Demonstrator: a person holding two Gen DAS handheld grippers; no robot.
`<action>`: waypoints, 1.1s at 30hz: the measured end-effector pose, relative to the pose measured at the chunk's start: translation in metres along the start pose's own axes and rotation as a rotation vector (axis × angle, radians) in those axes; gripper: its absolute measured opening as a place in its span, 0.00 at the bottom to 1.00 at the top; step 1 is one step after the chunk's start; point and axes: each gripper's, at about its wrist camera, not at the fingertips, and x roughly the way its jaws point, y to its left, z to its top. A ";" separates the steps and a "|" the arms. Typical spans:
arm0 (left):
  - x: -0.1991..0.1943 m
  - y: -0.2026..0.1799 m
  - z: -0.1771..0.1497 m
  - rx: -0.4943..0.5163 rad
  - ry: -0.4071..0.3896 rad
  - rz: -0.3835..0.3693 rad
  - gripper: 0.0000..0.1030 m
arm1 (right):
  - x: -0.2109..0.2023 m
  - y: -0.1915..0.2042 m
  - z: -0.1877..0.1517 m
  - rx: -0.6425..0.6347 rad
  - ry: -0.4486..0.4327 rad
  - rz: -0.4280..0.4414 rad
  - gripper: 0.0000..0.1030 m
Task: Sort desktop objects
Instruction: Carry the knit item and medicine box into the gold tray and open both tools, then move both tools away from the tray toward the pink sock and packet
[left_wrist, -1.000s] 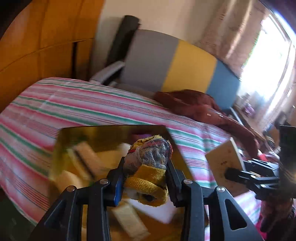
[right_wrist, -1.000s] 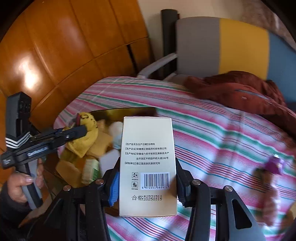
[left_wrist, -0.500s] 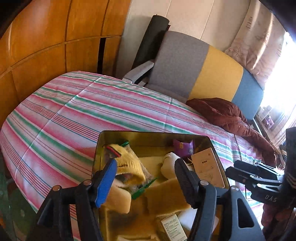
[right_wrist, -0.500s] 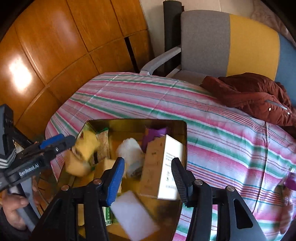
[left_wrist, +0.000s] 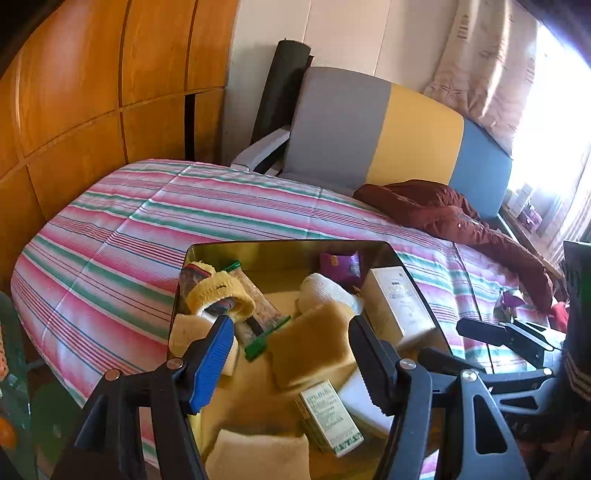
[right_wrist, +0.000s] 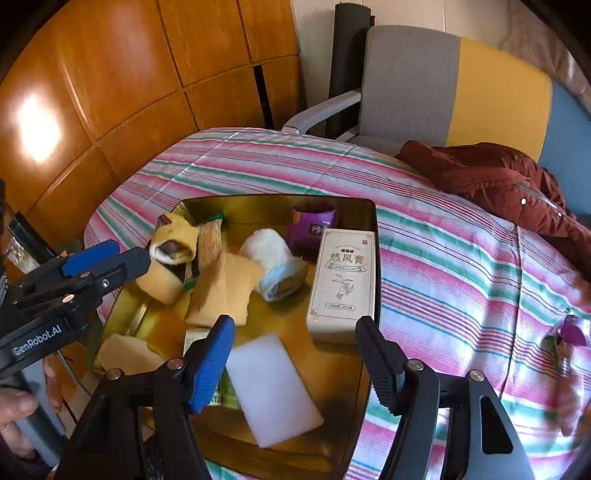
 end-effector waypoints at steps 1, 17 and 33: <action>-0.003 -0.003 -0.002 0.010 -0.005 0.004 0.64 | -0.002 0.002 -0.003 0.001 -0.005 -0.003 0.72; -0.019 -0.021 -0.027 0.061 0.004 0.005 0.64 | -0.027 0.018 -0.043 -0.020 -0.048 -0.065 0.75; -0.014 -0.040 -0.038 0.104 0.043 -0.016 0.64 | -0.032 0.001 -0.066 0.047 -0.045 -0.147 0.76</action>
